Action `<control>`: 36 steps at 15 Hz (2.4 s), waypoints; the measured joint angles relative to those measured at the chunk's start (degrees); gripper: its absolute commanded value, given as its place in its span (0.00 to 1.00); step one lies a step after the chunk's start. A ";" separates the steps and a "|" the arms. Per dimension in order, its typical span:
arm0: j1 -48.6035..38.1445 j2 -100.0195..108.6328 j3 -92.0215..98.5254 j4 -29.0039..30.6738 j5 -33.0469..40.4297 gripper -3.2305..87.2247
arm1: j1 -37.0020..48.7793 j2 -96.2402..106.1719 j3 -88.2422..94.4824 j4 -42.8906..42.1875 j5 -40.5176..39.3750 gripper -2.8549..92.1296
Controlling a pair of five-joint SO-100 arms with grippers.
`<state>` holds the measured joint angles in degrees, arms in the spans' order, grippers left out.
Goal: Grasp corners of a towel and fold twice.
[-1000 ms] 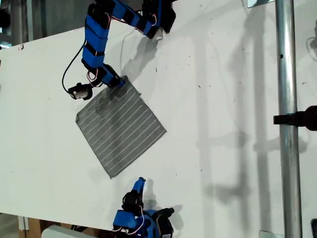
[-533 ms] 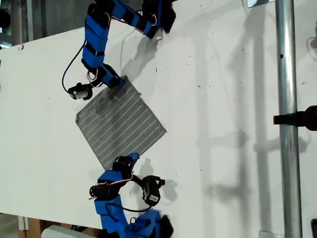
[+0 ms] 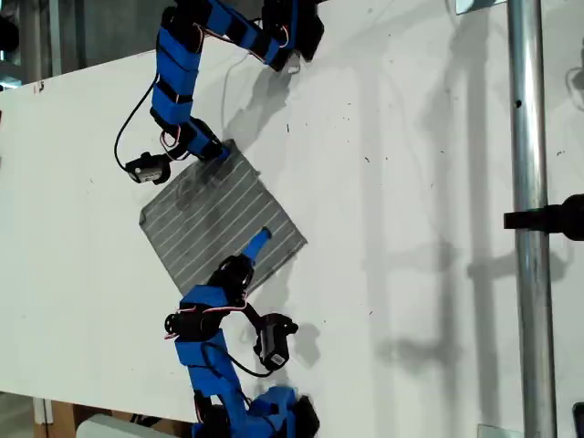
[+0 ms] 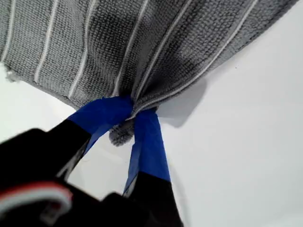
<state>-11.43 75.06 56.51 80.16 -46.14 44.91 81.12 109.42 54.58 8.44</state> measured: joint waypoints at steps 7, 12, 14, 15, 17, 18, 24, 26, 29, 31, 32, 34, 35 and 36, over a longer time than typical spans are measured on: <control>-0.44 -16.52 -0.70 -2.29 -5.71 0.41 | 0.00 0.09 0.53 -0.70 0.00 0.03; -0.97 -26.28 -3.43 -4.04 -10.72 0.37 | 0.00 0.09 0.62 -0.70 0.00 0.03; -0.62 -29.53 -3.52 -4.13 -13.89 0.30 | 0.00 0.09 0.70 -0.70 0.00 0.03; -0.18 -31.11 -5.27 -3.16 -15.29 0.23 | -0.09 0.09 0.70 -0.70 0.00 0.03; -0.09 -32.26 -7.03 -1.32 -16.35 0.06 | -0.26 0.35 1.05 -1.14 0.00 0.03; -0.09 -32.52 -7.38 0.00 -16.00 0.01 | -0.26 0.35 1.05 -1.23 0.00 0.03; 0.88 -32.87 -8.09 2.72 -16.96 0.00 | -0.35 1.49 2.46 -1.93 -0.09 0.03; 1.76 -31.29 -7.73 3.87 -17.14 0.00 | -2.20 4.83 5.19 -1.32 1.67 0.03; 4.66 -26.02 -6.86 7.29 -17.40 0.00 | -7.65 16.26 8.26 4.83 8.17 0.03; 7.73 -22.06 -5.01 10.46 -17.93 0.00 | -16.26 27.07 9.32 10.28 15.38 0.03; 9.84 -20.30 -4.22 11.95 -18.63 0.00 | -21.27 31.64 10.02 12.39 19.86 0.03; 14.68 -17.31 -1.23 13.71 -21.01 0.00 | -33.40 38.14 12.57 13.27 29.44 0.03; 17.14 -16.26 -0.62 13.89 -23.12 0.00 | -39.64 40.43 14.50 13.10 34.45 0.03; 19.86 -15.47 -0.44 13.89 -25.05 0.00 | -45.35 42.19 16.61 12.30 39.55 0.03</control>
<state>8.44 59.59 56.07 94.04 -71.19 -0.44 123.31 126.04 66.88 47.99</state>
